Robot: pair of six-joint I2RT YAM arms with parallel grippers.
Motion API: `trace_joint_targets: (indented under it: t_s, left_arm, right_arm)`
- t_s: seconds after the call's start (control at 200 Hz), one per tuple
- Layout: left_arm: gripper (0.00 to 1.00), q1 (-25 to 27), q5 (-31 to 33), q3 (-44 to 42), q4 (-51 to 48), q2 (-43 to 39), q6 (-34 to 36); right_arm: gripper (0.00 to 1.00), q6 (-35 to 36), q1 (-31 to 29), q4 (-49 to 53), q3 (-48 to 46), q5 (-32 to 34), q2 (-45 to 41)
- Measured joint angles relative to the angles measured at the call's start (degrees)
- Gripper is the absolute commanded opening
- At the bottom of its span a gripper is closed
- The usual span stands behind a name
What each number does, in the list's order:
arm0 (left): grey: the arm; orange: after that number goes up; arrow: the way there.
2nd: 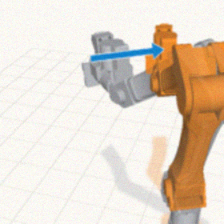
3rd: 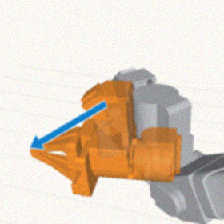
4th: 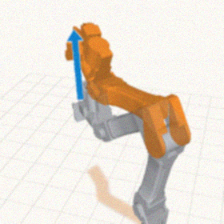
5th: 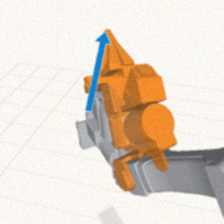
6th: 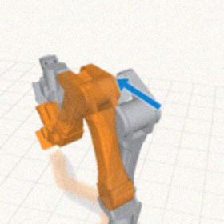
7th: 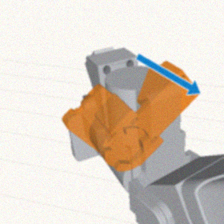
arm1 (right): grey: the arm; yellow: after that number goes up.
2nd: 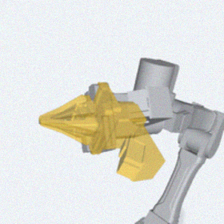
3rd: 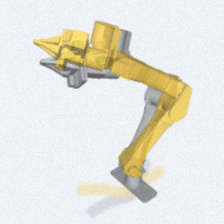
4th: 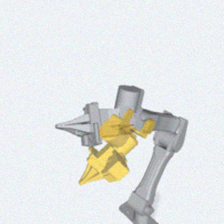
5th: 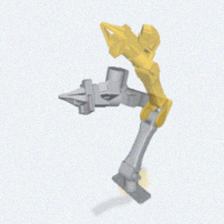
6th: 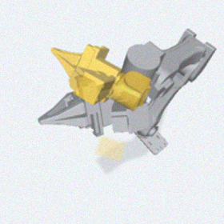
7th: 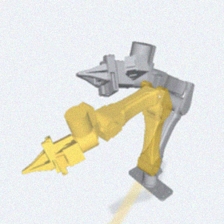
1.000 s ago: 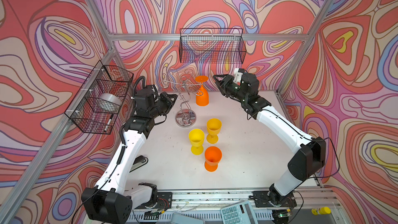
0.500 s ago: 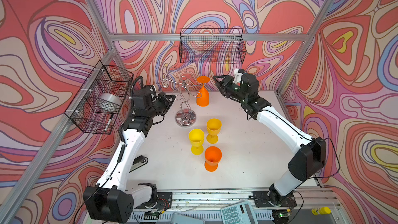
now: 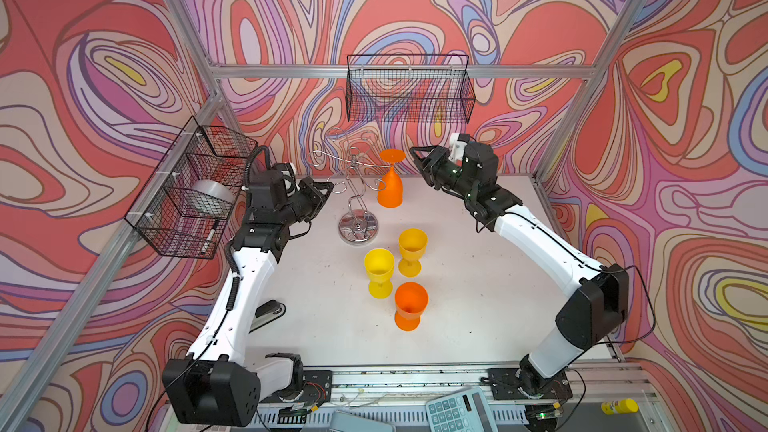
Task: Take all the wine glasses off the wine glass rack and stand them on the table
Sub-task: 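Move the open right gripper to the hanging orange glass foot while the left draws back, then align the right gripper fingers around the rim of the orange glass foot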
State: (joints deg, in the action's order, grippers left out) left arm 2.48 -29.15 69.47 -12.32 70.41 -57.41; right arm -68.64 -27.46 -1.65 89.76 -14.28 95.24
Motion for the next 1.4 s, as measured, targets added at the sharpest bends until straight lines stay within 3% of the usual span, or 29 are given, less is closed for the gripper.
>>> trace_joint_targets:
  t_s: [0.536, 1.087, 1.162, 1.402]
  left_arm:
    - [0.16, -2.27, 0.26, 0.33, 1.16, 2.29, 1.55]
    - [0.22, -4.26, 1.09, 7.23, 1.22, 8.59, 3.78]
    - [0.27, -4.48, 1.09, 7.85, 1.14, 9.29, 4.07]
    - [0.63, -4.74, 1.36, 8.37, -0.22, 9.29, 6.29]
  right_arm:
    - [0.49, -0.02, -0.81, 0.0, -0.09, 0.0, 0.13]
    - [0.48, -0.52, -1.2, -0.02, -0.85, 0.33, 1.99]
    - [0.48, -0.98, -1.29, 0.0, -0.87, 0.35, 2.51]
    - [0.48, -3.37, -1.27, 0.04, -1.49, 0.37, 3.26]
